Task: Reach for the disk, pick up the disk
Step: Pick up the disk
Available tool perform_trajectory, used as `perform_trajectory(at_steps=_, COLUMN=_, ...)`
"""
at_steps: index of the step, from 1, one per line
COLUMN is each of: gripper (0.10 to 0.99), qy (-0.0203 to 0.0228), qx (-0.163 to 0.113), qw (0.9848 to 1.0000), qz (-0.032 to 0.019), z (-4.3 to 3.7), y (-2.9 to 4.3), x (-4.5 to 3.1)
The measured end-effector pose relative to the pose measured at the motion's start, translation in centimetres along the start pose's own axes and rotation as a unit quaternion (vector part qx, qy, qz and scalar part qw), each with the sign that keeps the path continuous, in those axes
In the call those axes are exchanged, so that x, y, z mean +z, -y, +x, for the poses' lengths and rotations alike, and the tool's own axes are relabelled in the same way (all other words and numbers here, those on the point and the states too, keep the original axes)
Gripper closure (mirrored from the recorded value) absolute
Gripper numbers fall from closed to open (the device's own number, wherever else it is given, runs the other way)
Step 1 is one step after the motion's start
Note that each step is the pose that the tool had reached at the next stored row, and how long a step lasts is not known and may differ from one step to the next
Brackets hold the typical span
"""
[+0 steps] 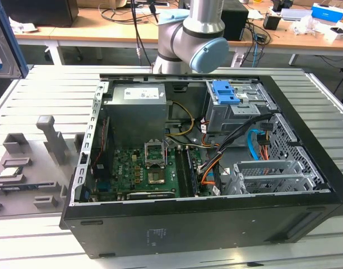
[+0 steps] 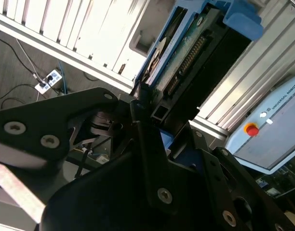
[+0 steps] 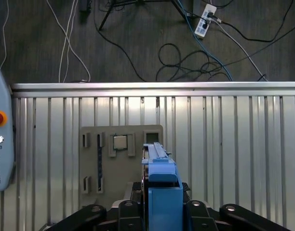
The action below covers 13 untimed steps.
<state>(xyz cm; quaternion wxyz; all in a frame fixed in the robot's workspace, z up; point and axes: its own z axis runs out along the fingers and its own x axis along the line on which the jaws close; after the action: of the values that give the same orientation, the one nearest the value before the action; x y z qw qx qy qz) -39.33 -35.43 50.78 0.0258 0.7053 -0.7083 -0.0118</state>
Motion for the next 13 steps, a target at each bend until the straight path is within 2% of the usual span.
perform_trajectory(at_steps=3, gripper=0.722, qy=-0.0001, qx=0.000, qw=1.0000, qz=-0.0001, z=0.02, y=-0.06, x=-1.19)
perform_trajectory(at_steps=6, gripper=0.722, qy=-0.0001, qx=0.000, qw=1.0000, qz=-0.0002, z=0.03, y=-0.09, x=-1.77)
perform_trajectory(at_steps=11, gripper=0.722, qy=-0.0001, qx=0.000, qw=1.0000, qz=-0.0002, z=0.04, y=0.01, x=-1.81)
perform_trajectory(at_steps=13, gripper=0.722, qy=0.0000, qx=0.000, qw=1.0000, qz=-0.0002, z=0.02, y=2.26, x=-1.93)
